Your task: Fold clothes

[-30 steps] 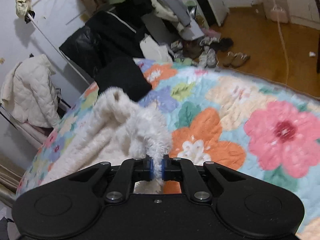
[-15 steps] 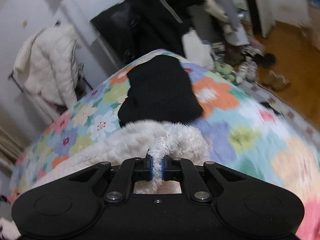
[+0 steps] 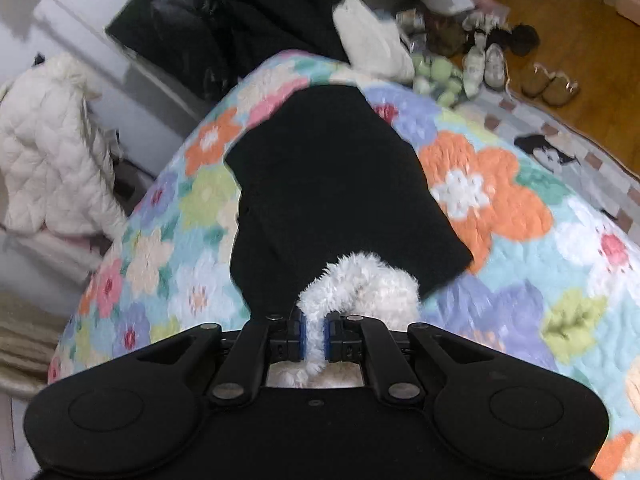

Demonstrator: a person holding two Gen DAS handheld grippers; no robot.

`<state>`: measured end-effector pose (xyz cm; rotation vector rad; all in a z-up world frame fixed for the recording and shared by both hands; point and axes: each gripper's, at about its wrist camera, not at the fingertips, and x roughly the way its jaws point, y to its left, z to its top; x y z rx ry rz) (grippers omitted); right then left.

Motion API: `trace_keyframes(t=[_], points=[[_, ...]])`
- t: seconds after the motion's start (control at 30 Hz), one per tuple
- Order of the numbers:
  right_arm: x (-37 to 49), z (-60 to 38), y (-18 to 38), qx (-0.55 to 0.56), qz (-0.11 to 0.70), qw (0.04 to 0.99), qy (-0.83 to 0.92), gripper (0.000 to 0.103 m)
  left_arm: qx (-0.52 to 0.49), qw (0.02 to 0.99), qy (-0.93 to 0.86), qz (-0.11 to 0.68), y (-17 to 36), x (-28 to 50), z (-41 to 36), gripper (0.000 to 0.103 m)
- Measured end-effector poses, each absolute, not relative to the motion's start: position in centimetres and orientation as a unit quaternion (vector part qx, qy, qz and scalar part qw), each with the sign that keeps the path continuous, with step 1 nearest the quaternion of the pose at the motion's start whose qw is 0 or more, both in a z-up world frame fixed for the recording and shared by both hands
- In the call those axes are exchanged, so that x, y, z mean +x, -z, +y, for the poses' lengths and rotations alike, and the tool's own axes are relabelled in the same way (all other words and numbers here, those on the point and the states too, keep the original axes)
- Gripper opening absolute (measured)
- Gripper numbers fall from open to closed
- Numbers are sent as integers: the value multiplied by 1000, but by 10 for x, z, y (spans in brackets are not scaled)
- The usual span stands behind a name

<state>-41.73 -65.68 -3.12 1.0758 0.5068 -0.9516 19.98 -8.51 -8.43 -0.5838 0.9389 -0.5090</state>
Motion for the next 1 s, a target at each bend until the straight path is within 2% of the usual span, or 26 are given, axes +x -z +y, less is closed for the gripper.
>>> trace_keyframes(t=[0.13, 0.23, 0.27, 0.33, 0.4, 0.47, 0.5, 0.57, 0.67, 0.77, 0.83, 0.9, 0.97, 1.0], points=[[-405, -668, 46, 479, 214, 744, 414, 17, -222, 848, 242, 417, 97, 208, -120, 27], [-404, -652, 47, 437, 217, 764, 422, 30, -209, 860, 242, 398, 105, 205, -128, 39], [-403, -645, 45, 418, 222, 773, 422, 31, -216, 860, 246, 391, 104, 203, -127, 45], [-400, -625, 36, 353, 238, 797, 429, 32, -228, 862, 254, 376, 103, 197, -123, 48], [-393, -598, 26, 277, 262, 815, 436, 33, -205, 880, 265, 336, 89, 186, -115, 72], [-382, -570, 17, 202, 290, 824, 442, 35, -170, 896, 273, 306, 75, 174, -105, 74], [-375, -558, 15, 161, 310, 825, 444, 41, -153, 902, 277, 293, 69, 168, -99, 75], [-360, -541, 14, 88, 347, 821, 446, 44, -135, 898, 286, 306, 67, 161, -88, 75], [-343, -536, 17, 36, 388, 808, 442, 44, -129, 882, 297, 341, 80, 150, -69, 75], [-336, -553, 18, 34, 396, 796, 456, 42, -114, 883, 283, 356, 95, 140, -56, 75], [-341, -573, 18, 77, 375, 792, 476, 42, -110, 883, 272, 365, 105, 135, -48, 75], [-354, -597, 18, 177, 335, 780, 498, 43, -116, 881, 264, 375, 112, 133, -41, 75], [-376, -607, 16, 302, 260, 756, 519, 43, -123, 878, 260, 384, 117, 131, -34, 75], [-381, -599, 10, 315, 230, 759, 522, 45, -121, 877, 259, 386, 117, 130, -32, 75]])
